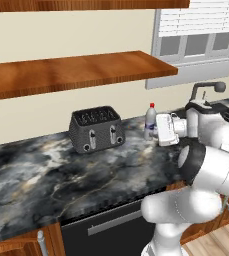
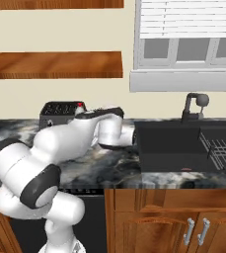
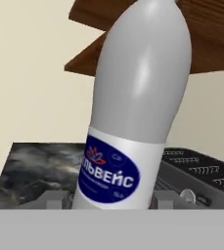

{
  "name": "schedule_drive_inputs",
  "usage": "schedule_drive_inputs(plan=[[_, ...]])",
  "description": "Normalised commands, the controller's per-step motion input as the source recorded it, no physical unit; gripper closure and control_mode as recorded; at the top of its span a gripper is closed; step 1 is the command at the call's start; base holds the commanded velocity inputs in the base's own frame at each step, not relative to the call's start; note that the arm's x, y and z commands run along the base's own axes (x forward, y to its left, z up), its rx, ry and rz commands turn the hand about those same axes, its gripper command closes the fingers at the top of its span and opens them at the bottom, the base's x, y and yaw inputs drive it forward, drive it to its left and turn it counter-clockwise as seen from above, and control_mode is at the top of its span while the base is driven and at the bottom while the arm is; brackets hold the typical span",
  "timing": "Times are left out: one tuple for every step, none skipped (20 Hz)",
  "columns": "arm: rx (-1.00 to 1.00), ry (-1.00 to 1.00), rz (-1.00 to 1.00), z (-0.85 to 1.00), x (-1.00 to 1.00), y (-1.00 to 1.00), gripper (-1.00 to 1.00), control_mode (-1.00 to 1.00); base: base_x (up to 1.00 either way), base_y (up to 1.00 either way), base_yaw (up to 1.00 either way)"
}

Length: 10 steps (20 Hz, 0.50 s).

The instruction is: Place the drinks on the dining counter in a tight cluster.

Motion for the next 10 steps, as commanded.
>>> schedule_drive_inputs(plan=[[-0.10,-0.23,0.00,0.48,-1.00,0.29,1.00,-1.00,0.00,0.00,0.00],[-0.12,-0.26,0.00,0.49,-1.00,0.32,1.00,-1.00,0.00,0.00,0.00],[-0.13,-0.27,0.00,0.49,-1.00,0.35,1.00,-1.00,0.00,0.00,0.00],[-0.14,-0.25,0.00,0.47,-1.00,0.34,1.00,-1.00,0.00,0.00,0.00],[-0.14,-0.23,0.00,0.51,-1.00,0.33,1.00,-1.00,0.00,0.00,0.00],[-0.13,-0.18,0.00,0.60,-0.91,0.24,1.00,-1.00,0.00,0.00,0.00],[-0.12,-0.13,0.00,0.64,-0.74,0.19,1.00,-1.00,0.00,0.00,0.00],[-0.11,-0.08,0.00,0.68,-0.71,0.15,1.00,-1.00,0.00,0.00,0.00],[-0.09,-0.04,0.00,0.65,-0.61,0.08,1.00,-1.00,0.00,0.00,0.00],[-0.07,0.00,0.00,0.59,-0.58,0.01,1.00,-1.00,0.00,0.00,0.00]])
